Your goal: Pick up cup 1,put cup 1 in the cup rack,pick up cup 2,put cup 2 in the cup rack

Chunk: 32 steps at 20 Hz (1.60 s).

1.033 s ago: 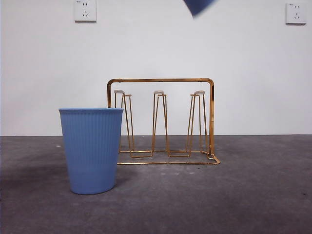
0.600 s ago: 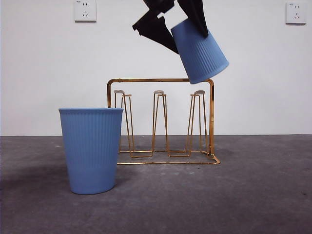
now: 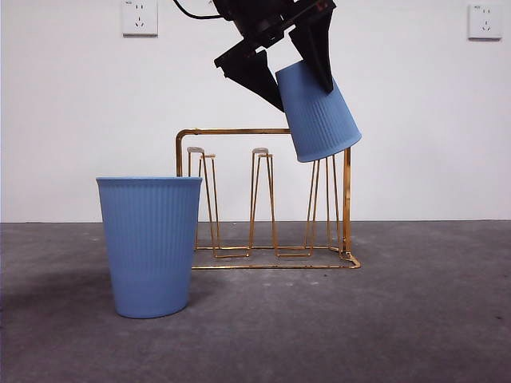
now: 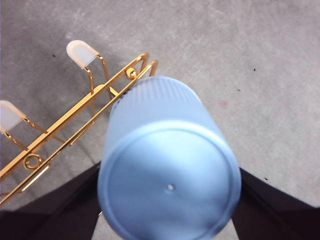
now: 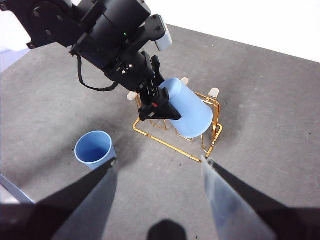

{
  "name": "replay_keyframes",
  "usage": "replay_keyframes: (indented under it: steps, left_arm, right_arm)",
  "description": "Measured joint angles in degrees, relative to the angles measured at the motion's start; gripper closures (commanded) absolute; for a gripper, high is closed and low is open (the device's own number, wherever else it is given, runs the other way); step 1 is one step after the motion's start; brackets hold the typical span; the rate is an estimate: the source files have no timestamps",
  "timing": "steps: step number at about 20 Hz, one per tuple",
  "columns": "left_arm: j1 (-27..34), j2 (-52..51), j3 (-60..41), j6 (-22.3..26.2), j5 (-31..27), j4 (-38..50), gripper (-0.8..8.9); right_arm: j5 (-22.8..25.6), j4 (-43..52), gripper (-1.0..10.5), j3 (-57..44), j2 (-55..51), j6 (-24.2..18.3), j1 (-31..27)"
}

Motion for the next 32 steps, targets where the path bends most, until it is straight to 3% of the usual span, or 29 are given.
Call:
replay_keyframes:
  steps: [8, 17, 26, 28, 30, 32]
  left_arm:
    - [-0.24, 6.08, 0.26, 0.39, -0.17, -1.44, 8.21]
    - [-1.01, 9.22, 0.26, 0.42, -0.17, 2.54, 8.21]
    - [-1.86, 10.84, 1.16, 0.94, -3.67, 3.39, 8.12]
    - [-1.97, 10.91, 1.16, 0.96, -3.87, 3.52, 7.23]
    - [-1.99, 10.91, 1.18, 0.96, -3.89, 3.5, 5.03]
    - [-1.99, 10.91, 1.18, 0.96, -3.89, 3.48, 4.63]
  right_arm:
    - [-0.02, 0.02, 6.6, 0.0, -0.02, -0.02, 0.0]
    - [-0.17, 0.0, 6.6, -0.04, -0.02, -0.24, 0.0]
    - [-0.44, 0.0, 6.6, -1.97, -0.07, -0.42, 0.02]
    - [-0.44, 0.02, 6.6, -3.04, -0.04, -0.66, 0.02]
    - [-0.44, 0.02, 6.6, -3.8, 0.0, -1.07, 0.02]
    - [-0.44, 0.0, 6.6, -3.85, 0.04, -1.31, 0.02]
